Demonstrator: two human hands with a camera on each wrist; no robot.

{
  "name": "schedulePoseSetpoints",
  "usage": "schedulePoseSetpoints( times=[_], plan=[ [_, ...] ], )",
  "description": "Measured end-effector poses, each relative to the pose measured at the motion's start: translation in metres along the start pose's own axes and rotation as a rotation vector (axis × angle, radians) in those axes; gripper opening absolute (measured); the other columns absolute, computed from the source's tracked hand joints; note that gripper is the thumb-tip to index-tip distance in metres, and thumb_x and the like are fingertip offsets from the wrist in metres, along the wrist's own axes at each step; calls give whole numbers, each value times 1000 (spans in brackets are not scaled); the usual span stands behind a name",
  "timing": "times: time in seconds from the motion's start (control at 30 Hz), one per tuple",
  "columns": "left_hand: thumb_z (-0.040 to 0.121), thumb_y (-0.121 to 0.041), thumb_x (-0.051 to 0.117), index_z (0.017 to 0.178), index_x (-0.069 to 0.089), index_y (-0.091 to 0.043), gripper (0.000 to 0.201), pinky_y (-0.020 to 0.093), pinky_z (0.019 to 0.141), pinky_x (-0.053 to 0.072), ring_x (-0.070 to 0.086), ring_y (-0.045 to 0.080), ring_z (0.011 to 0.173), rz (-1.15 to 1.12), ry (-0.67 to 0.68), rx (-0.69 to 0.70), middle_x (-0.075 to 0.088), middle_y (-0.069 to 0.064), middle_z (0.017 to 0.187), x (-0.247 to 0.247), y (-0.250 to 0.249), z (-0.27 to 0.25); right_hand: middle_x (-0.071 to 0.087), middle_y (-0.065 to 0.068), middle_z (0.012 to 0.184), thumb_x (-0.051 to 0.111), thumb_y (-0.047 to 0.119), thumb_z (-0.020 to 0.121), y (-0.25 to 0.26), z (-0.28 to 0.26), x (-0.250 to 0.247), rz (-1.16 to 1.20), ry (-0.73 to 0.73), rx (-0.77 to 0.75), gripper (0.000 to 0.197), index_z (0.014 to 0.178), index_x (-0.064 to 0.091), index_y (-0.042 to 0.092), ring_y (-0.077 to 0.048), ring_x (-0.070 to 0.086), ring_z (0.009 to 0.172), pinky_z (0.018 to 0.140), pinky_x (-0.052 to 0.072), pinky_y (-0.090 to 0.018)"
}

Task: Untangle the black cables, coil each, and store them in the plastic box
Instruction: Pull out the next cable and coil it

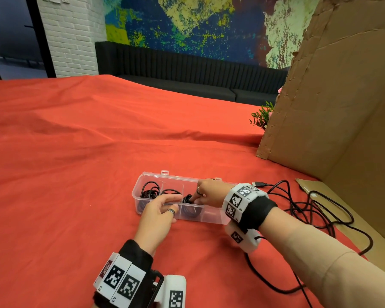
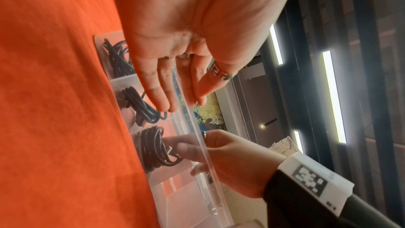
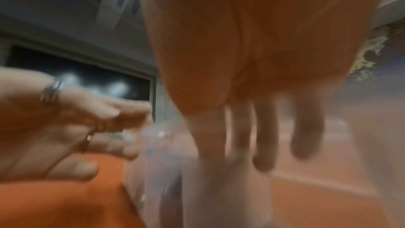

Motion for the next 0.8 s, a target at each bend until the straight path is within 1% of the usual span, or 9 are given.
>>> schedulePoseSetpoints(
  times=[0.03, 0.07, 0.13, 0.2, 0.27, 0.33, 0.43, 0.6, 0.8],
  plan=[
    [91, 1, 48, 92, 64, -30, 35, 23, 70, 48, 61, 20, 102, 0, 1, -4, 65, -5, 105, 0, 1, 0, 42, 12, 79, 52, 19, 94, -1, 0, 0, 12, 21, -3, 31, 123, 62, 17, -24, 50, 116, 79, 32, -19],
    [91, 1, 48, 93, 64, -30, 35, 23, 70, 48, 61, 20, 102, -2, 3, -8, 65, -4, 105, 0, 2, 0, 46, 10, 87, 53, 19, 93, -2, -1, -1, -3, 19, 0, 32, 123, 62, 19, -25, 47, 117, 82, 34, -21],
    [92, 1, 47, 93, 64, -30, 36, 22, 69, 48, 61, 19, 103, -9, 12, -11, 65, -4, 106, 1, 2, 1, 48, -3, 113, 56, 21, 91, -1, -1, -5, -90, -24, 26, 31, 121, 63, 27, -28, 38, 119, 91, 39, -34],
    [92, 2, 47, 93, 64, -30, 36, 21, 69, 47, 60, 18, 103, -8, 16, -10, 65, -4, 107, 1, 2, 0, 48, -7, 122, 56, 19, 91, 2, 0, -6, -116, -51, 48, 32, 120, 63, 28, -29, 39, 120, 91, 41, -37],
    [92, 2, 47, 93, 64, -30, 36, 21, 68, 47, 60, 18, 103, -9, 17, -9, 65, -5, 106, 1, 2, 0, 59, -8, 119, 58, 12, 88, 1, 0, -9, -31, -83, 68, 34, 119, 64, 24, -28, 52, 113, 84, 45, -32],
    [91, 2, 47, 93, 64, -30, 36, 21, 68, 47, 60, 18, 103, -13, 15, -10, 65, -4, 106, 1, 2, 0, 66, -11, 109, 65, 8, 82, -6, 0, -13, 104, -134, 110, 35, 114, 67, 21, -27, 63, 99, 77, 50, -30],
    [91, 3, 46, 94, 64, -29, 36, 19, 66, 47, 61, 19, 103, -20, 15, -8, 65, -5, 105, 1, 0, 0, 66, -13, 104, 69, 7, 77, -10, 0, -13, 175, -181, 165, 32, 106, 69, 22, -30, 66, 89, 75, 55, -35],
    [91, 3, 46, 94, 64, -28, 36, 19, 66, 47, 60, 18, 103, -24, 13, -10, 65, -5, 106, 2, 1, 0, 63, -19, 110, 59, 2, 84, 2, 3, -13, 42, -175, 175, 25, 107, 68, 7, -36, 64, 95, 83, 53, -39],
    [90, 3, 47, 92, 65, -28, 36, 21, 67, 47, 60, 20, 102, -25, 0, -17, 65, -6, 103, 0, 3, 0, 66, -11, 114, 58, 6, 86, -1, 1, -12, 32, -59, 118, 32, 115, 66, 18, -28, 62, 103, 81, 49, -31]
  ],
)
Point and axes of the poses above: each hand's wrist, its own z-axis towards the middle knuckle, its own x-axis out of the palm, y = z × x, the point moved 9 cm from there along z, towards the middle knuckle
